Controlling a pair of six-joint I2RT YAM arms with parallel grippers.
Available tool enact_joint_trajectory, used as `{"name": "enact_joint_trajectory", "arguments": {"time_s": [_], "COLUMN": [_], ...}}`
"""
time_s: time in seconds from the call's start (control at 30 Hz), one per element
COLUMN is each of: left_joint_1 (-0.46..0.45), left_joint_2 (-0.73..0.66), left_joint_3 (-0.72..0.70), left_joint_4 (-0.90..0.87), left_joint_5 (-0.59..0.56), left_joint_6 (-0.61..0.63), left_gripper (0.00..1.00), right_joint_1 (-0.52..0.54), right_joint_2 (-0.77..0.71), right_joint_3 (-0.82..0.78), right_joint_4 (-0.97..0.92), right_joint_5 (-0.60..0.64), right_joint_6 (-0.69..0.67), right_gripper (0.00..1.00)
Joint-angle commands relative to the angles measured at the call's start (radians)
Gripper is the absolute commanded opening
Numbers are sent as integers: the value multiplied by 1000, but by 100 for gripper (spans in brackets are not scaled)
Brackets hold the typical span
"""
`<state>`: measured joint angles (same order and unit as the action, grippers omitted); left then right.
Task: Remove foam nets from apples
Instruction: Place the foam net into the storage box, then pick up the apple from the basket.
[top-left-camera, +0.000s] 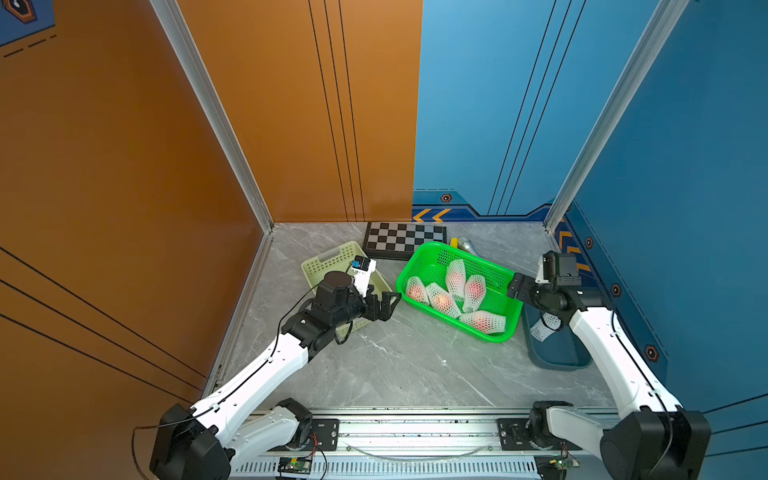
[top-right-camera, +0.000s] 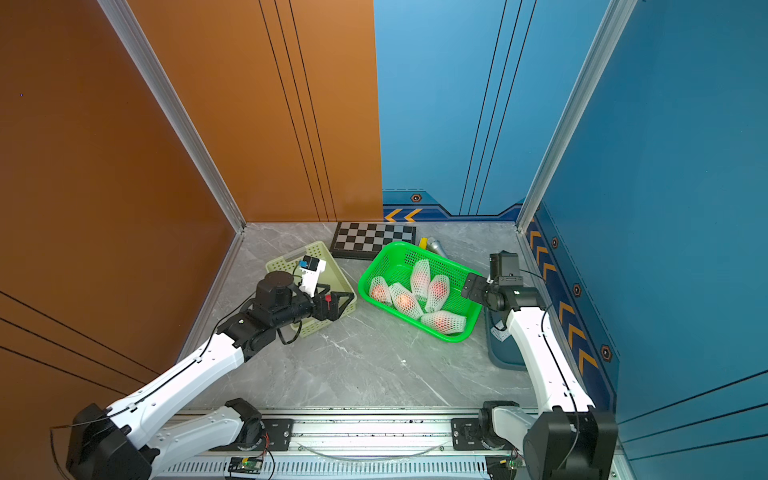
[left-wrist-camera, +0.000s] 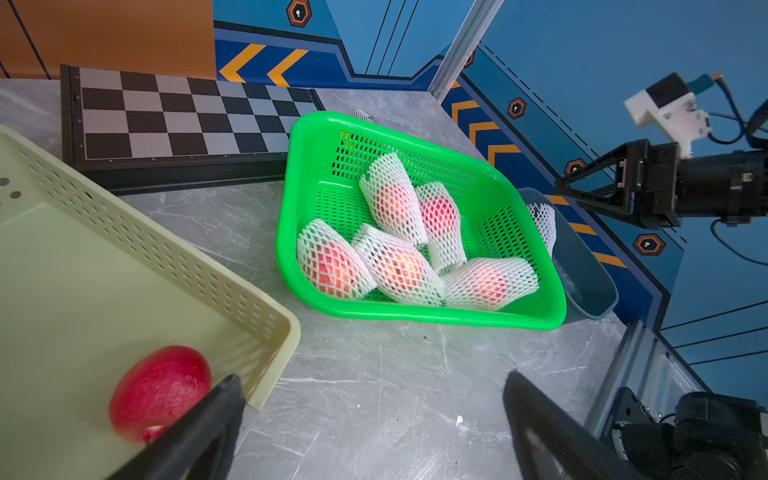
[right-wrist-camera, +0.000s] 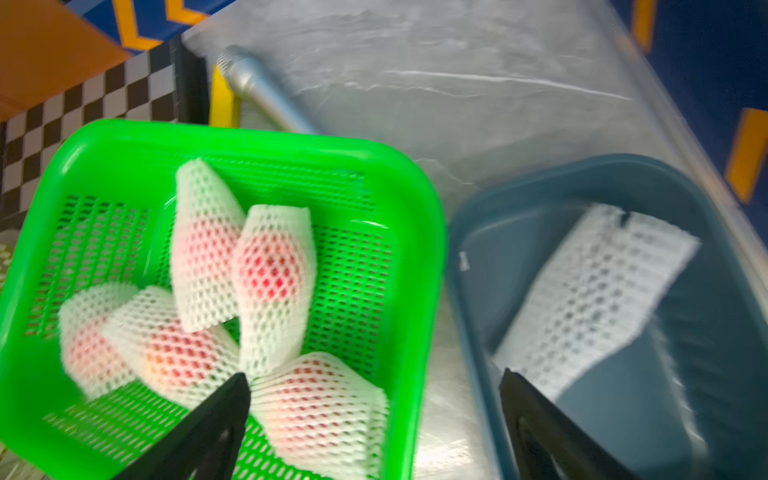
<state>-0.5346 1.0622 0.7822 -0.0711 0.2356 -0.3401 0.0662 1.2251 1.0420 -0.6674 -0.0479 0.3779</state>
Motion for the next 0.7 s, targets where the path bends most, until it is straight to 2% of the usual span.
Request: {"name": "enact_joint_trajectory", "arguments": {"time_s": [0.0, 0.3, 0.5, 0.6, 0.67], "left_joint_1": [-13, -11, -11, -11, -10], "left_joint_2": [-21, -57, -77, -85, -91], "left_joint_3": [11, -2, -4, -5, -8], "left_joint_4": [-10, -34, -53, -62, -65], "left_joint_5": [-14, -34, -46, -54, -56], "left_joint_6": [18, 27, 36, 39, 39], "left_gripper": [98, 98, 98, 98, 98], "right_joint_1": [100, 254, 303, 320, 329], "right_joint_2": [102, 330, 436, 488, 514], "right_joint_3": [81, 146, 168, 187, 196], "right_joint_4": [-16, -3, 38, 38, 38], "right_joint_5": [-22, 190, 222, 254, 281], "right_joint_6": [-61, 16, 48, 60, 71], "right_gripper": [91, 76, 69, 62, 54]}}
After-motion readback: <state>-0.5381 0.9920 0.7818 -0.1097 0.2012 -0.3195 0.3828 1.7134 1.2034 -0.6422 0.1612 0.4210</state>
